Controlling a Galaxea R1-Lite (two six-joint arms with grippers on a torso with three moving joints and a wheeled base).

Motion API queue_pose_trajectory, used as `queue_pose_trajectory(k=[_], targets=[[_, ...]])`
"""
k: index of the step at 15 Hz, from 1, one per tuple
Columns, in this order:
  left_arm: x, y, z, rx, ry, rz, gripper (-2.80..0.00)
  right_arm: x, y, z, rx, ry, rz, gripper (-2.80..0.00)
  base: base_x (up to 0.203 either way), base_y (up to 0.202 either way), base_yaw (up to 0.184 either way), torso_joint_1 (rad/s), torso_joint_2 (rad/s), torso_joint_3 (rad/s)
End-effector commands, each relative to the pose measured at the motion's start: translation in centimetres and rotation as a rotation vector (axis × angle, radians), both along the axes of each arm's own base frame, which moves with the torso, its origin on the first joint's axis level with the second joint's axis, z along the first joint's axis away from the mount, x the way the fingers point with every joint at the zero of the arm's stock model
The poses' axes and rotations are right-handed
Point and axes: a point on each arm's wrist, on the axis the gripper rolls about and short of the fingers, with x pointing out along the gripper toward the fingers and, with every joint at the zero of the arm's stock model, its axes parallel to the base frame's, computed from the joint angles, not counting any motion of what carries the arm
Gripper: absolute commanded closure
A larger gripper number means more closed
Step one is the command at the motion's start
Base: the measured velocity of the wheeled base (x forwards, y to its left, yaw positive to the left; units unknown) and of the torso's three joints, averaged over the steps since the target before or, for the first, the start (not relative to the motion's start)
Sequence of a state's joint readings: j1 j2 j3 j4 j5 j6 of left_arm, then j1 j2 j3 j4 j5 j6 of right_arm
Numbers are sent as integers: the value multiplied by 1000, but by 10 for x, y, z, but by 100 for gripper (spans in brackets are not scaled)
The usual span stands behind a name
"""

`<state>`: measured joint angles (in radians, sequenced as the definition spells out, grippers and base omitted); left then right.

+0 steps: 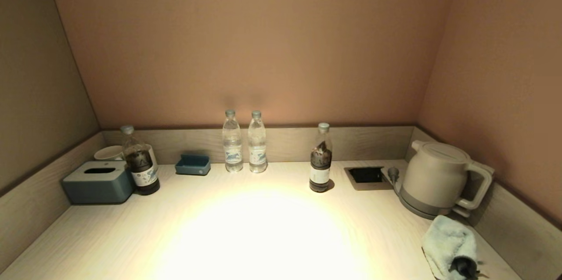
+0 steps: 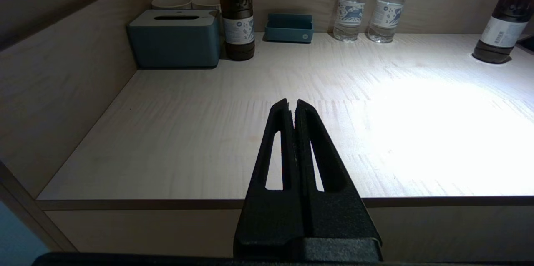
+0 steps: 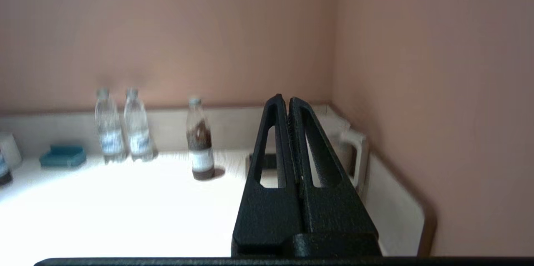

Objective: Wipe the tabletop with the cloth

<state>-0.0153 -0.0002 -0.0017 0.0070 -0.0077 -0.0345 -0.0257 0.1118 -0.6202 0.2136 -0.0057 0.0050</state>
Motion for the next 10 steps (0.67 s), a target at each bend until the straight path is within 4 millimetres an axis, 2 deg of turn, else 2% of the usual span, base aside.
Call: queue_pose_trajectory(k=[1, 4, 7, 10], targets=[[0, 0, 0, -1, -1, 0, 0, -2, 0, -30, -4, -8, -6, 0, 0, 0, 0, 0, 0, 0], [0, 0, 0, -1, -1, 0, 0, 19, -2, -51, 0, -8, -43, 0, 0, 0, 0, 0, 0, 0], [0, 0, 0, -1, -1, 0, 0, 46, -3, -88, -32, 20, -53, 0, 0, 0, 0, 0, 0, 0], [0, 0, 0, -1, -1, 0, 0, 58, -3, -113, -55, 45, -57, 0, 0, 0, 0, 0, 0, 0]])
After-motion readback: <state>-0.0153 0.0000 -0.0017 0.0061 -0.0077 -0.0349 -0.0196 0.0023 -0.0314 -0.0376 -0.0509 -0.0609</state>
